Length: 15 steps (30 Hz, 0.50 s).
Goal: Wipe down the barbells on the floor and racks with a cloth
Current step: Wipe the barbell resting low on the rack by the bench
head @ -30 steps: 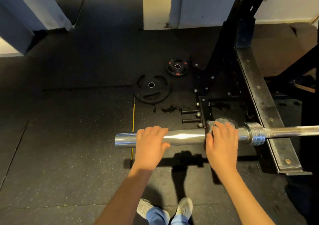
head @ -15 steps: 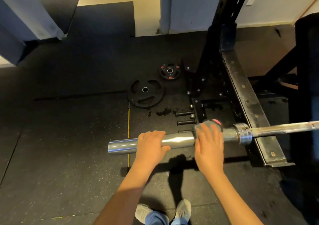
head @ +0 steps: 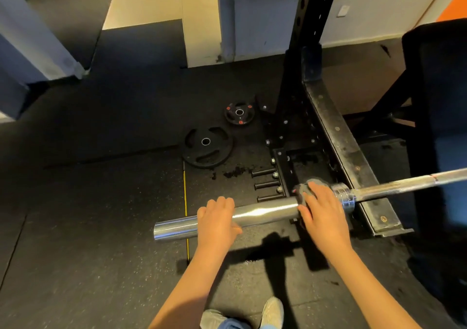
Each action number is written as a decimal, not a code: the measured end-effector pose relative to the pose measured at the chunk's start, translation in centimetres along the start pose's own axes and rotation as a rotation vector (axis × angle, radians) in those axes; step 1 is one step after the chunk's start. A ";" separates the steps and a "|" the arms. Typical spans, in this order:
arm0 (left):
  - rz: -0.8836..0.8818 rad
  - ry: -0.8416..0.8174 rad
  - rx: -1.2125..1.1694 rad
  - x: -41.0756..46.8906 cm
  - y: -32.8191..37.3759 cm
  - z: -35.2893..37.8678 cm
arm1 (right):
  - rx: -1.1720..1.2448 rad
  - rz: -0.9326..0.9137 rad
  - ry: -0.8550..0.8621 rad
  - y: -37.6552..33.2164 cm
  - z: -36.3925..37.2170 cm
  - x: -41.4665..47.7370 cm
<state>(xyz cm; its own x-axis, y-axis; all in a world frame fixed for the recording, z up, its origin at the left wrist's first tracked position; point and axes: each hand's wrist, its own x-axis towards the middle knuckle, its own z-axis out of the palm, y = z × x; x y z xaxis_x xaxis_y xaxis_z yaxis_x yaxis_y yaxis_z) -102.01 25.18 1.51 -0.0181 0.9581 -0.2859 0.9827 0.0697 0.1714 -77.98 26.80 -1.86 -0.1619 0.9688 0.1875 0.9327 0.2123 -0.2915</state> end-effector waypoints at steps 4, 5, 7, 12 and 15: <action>0.012 0.017 -0.076 -0.6 -0.3 0.0 | 0.030 0.096 0.093 -1.0 0.8 -0.9; 0.014 0.008 -0.078 -0.8 -0.3 -0.1 | 0.065 0.106 0.100 -1.2 1.2 -1.1; 0.020 0.001 -0.042 -1.1 -0.2 -0.5 | 0.168 0.163 0.092 -1.3 1.4 -1.5; 0.044 -0.036 -0.021 -1.2 -0.2 -1.0 | 0.252 0.195 0.127 -1.8 0.4 -2.3; 0.080 -0.054 0.000 -1.4 -0.7 -0.9 | 0.014 0.217 0.118 -2.8 0.6 -2.6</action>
<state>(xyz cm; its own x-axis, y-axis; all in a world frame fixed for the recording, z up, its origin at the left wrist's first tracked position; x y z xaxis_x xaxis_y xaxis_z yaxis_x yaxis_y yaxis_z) -102.81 24.05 2.60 0.0706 0.9441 -0.3219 0.9805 -0.0065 0.1962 -80.34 23.77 -2.06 0.0812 0.9705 0.2272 0.9369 0.0035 -0.3495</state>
